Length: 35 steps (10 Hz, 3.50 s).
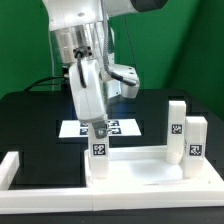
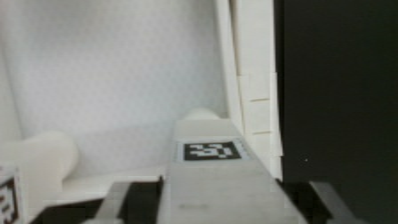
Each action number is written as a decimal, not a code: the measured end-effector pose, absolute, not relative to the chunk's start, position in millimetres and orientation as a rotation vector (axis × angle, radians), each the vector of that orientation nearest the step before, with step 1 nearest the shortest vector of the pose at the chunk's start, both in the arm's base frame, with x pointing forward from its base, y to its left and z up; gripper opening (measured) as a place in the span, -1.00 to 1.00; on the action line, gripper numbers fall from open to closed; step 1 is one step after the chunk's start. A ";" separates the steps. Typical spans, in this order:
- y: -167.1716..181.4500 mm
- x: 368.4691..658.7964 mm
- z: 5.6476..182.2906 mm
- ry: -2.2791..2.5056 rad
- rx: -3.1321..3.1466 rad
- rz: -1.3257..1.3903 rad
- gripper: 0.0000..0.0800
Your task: Assemble desk
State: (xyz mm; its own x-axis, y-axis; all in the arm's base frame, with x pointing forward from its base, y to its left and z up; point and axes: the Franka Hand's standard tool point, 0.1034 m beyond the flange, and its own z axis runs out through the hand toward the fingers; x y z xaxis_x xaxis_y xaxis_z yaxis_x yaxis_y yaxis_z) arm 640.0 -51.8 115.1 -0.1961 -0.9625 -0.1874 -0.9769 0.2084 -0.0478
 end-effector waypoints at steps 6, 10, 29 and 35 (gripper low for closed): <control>-34.9 638.4 126.0 1.567 -2.565 0.035 0.60; -38.9 637.8 123.6 1.138 -2.798 0.005 0.62; -65.3 632.1 112.2 2.160 -2.007 0.007 -0.07; -51.1 627.6 110.3 1.368 -2.736 -0.075 0.60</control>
Offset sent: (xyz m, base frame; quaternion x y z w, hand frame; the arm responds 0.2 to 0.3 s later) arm 0.0104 0.0211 0.0121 -0.0264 0.0629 -0.5087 0.8583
